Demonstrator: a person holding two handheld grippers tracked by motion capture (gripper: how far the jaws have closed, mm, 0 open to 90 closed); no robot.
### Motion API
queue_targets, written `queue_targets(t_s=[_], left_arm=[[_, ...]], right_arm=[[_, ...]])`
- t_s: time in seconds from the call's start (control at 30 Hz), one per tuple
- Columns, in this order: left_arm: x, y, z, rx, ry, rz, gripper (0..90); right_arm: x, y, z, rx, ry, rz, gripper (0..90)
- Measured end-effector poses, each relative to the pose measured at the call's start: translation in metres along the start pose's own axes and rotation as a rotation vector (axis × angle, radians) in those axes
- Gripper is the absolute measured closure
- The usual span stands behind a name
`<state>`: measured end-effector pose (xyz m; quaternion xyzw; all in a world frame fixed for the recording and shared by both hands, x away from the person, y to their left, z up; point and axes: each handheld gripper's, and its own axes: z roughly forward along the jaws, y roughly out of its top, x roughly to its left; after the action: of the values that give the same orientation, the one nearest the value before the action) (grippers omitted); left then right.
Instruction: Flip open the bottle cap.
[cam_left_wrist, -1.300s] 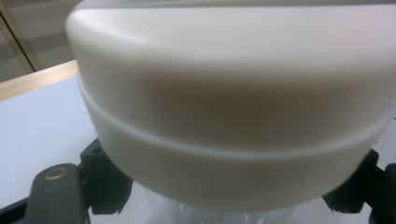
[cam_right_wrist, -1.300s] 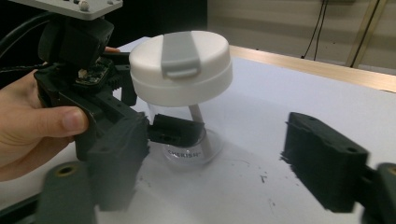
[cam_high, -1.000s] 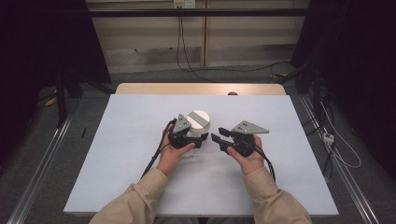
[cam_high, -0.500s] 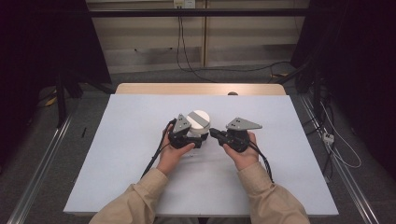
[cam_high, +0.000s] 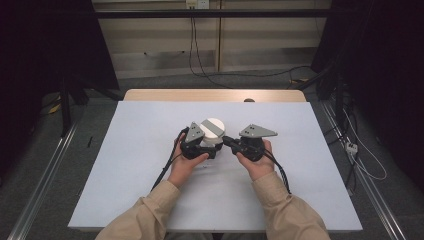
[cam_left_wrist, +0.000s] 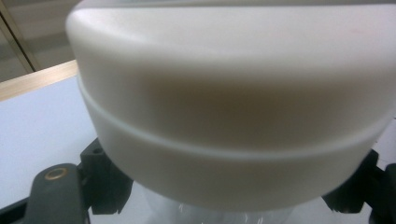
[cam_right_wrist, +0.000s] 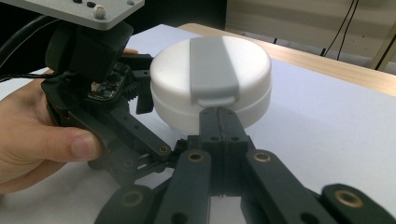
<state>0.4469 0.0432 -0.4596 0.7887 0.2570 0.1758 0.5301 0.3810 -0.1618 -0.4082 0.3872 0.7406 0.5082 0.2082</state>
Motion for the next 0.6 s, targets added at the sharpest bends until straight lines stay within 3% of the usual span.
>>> queue_targets(t_s=[0.6], left_arm=[[0.0, 0.0, 0.0, 0.002, -0.001, 0.0, 18.7]], right_arm=[[0.004, 0.015, -0.001, -0.025, -0.001, -0.031, 90.0]])
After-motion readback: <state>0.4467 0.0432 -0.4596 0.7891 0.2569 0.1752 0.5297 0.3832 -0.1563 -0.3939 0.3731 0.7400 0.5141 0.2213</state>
